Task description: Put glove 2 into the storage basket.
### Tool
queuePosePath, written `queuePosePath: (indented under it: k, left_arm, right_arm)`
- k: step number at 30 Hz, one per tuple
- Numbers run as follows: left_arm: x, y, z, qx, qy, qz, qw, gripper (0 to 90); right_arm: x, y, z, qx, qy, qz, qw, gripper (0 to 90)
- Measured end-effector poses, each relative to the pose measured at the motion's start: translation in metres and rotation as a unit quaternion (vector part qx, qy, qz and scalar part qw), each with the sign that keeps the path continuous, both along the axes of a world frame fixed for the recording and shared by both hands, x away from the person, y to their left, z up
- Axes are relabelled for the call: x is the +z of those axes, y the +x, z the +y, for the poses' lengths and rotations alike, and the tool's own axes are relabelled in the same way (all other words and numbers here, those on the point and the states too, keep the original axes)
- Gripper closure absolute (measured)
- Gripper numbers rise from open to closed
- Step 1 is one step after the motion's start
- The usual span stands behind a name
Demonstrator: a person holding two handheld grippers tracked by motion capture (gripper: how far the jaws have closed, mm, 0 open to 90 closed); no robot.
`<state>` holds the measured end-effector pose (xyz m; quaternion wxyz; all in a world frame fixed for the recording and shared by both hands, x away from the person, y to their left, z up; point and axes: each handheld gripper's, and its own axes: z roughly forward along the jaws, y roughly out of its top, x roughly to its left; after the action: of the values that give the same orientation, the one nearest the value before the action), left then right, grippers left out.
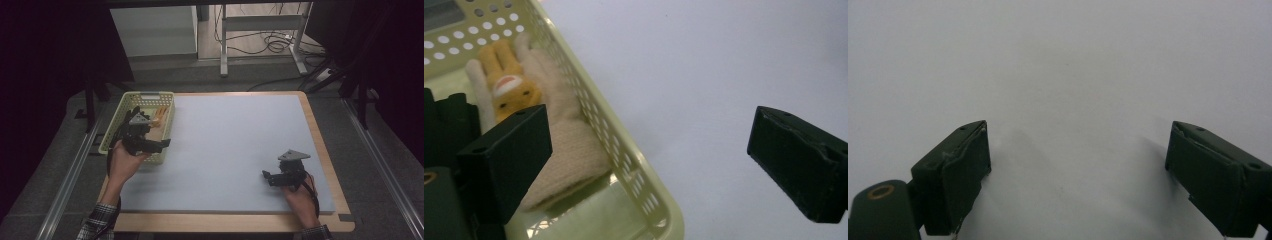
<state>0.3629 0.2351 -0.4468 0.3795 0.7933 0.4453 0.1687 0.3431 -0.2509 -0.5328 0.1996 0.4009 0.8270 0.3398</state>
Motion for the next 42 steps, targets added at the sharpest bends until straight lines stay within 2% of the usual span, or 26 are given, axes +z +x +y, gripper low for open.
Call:
queuePosePath:
  k: [10,20,32,42]
  left_arm:
    - [-0.003,-0.003,-0.019,-0.025,-0.001,-0.001,0.9997,4.4]
    - [-0.01,-0.007,-0.048,-0.056,-0.003,-0.003,0.9984,4.3]
    - [-0.022,-0.014,-0.081,-0.096,-0.006,-0.002,0.9954,4.0]
    - [-0.04,-0.019,-0.097,-0.117,-0.003,0.003,0.9931,3.8]
  right_arm:
    - [0.0,0.0,0.0,0.001,0.0,-0.001,1.0,10.6]
    - [0.0,0.0,0.0,0.0,0.0,-0.001,1.0,10.6]
    - [0.0,0.0,0.0,0.0,0.0,-0.001,1.0,10.6]
    - [0.0,0.0,0.0,0.001,0.0,-0.001,1.0,10.6]
